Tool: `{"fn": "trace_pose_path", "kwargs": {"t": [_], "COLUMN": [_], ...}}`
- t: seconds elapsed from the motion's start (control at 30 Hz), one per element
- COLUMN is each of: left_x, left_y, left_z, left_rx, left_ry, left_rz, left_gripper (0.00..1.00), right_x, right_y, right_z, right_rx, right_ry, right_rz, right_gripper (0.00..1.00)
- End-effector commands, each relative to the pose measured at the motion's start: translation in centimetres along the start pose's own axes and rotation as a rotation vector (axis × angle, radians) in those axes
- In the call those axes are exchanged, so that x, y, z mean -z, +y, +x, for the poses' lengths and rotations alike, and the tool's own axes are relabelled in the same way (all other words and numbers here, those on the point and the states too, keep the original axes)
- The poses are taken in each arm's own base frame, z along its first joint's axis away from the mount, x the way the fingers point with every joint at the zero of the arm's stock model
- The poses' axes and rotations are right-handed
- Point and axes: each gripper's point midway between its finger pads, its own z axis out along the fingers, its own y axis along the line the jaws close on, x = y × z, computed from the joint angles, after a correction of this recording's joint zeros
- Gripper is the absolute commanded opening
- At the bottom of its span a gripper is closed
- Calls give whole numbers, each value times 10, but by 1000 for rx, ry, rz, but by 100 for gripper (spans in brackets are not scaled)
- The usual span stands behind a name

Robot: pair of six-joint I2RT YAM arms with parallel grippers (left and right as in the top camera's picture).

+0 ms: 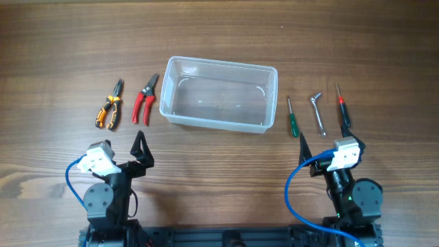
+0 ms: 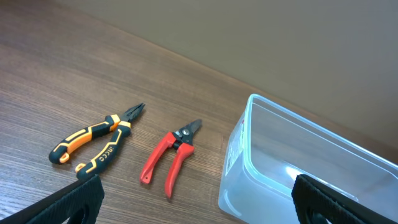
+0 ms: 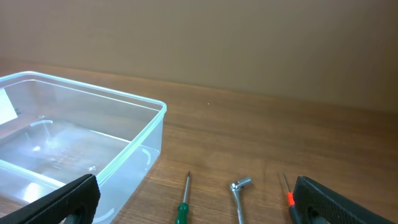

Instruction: Pack container

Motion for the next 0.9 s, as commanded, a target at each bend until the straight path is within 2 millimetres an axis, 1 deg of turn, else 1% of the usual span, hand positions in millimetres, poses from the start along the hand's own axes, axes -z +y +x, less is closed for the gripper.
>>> {"fn": "trace_pose_path", "kwargs": {"t": [0.0, 0.33, 0.43, 0.5, 0.57, 0.63, 0.67, 0.7, 0.77, 0.8, 0.87], "left_x": [0, 0, 0, 0, 0, 0, 0, 0, 0, 0, 0], "left_y": [4, 4, 4, 4, 4, 4, 4, 4, 4, 4, 4], "left_z": [-1, -1, -1, -1, -1, -1, -1, -1, -1, -1, -1], "left_rx": [14, 14, 14, 14, 14, 14, 14, 14, 14, 14, 14], "left_ry": [-10, -10, -10, -10, -10, -10, -10, -10, -10, -10, -10], "left_rz": [-16, -16, -16, -16, -16, -16, -16, -16, -16, -16, -16], "left_gripper": [100, 100, 100, 100, 100, 100, 100, 100, 100, 100, 100], "right_x": [1, 1, 2, 2, 1, 2, 4, 6, 6, 2, -11], "right_y": [2, 2, 11, 13, 12, 3, -4, -12, -18, -21, -24], "right_z": [-4, -5, -12, -10, -12, -22, -33, -49, -72, -85, -101], "right_rx": [12, 8, -122, -205, -213, -212, -210, -205, -160, -126, -90], "right_ry": [-22, -23, -47, -38, -43, -62, -80, -105, -116, -97, -21], "right_rz": [-12, -12, -68, -80, -75, -32, 2, 43, 71, 76, 74], "right_gripper": [100, 100, 100, 100, 100, 100, 100, 100, 100, 100, 100]}}
